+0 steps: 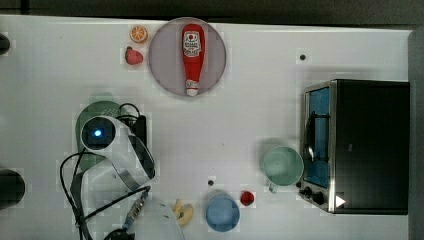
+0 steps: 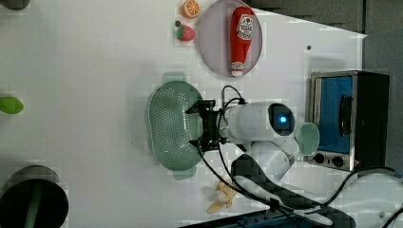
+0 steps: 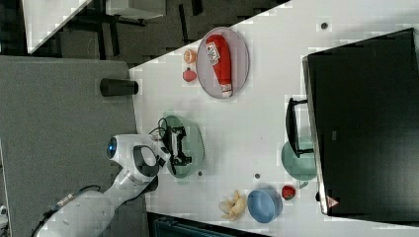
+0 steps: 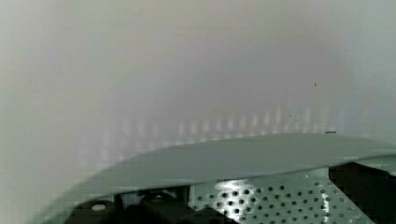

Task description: Drag strainer left to right.

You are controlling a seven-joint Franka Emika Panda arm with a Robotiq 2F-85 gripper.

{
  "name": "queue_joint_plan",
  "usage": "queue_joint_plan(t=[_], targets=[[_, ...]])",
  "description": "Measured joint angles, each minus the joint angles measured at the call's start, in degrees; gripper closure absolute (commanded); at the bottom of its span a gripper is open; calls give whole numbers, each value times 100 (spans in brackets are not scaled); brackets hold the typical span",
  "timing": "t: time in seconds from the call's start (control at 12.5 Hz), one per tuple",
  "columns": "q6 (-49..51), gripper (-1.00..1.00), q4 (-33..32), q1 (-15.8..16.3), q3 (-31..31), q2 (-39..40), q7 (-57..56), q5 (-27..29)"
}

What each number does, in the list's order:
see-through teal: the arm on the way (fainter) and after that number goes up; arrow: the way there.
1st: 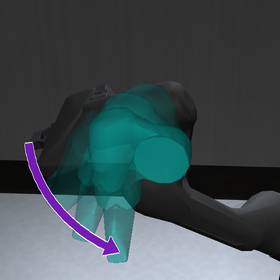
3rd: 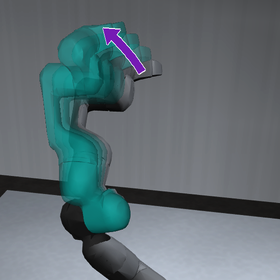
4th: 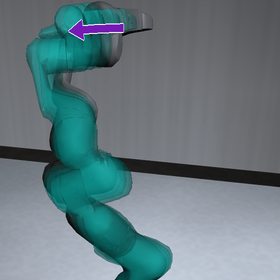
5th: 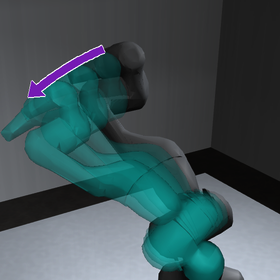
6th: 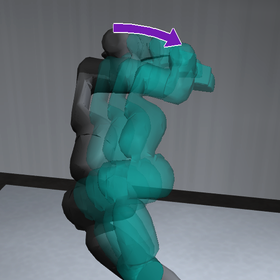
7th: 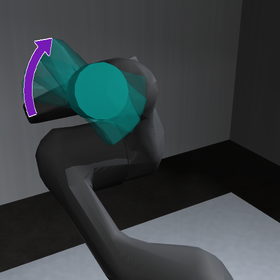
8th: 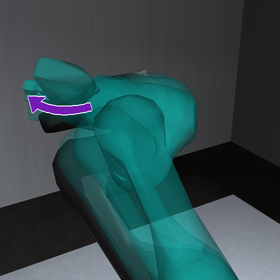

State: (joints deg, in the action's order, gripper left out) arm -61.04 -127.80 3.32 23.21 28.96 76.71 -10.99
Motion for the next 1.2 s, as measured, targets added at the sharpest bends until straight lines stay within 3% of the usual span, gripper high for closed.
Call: queue_joint_plan(t=[0.48, 0.72, 1.2], targets=[[-67, -100, -448, -238, -308, -410, -123, 48], [-101, -100, -615, -498, -336, -413, -453, -183], [11, -100, -683, -474, -1106, -622, -1052, 31]])
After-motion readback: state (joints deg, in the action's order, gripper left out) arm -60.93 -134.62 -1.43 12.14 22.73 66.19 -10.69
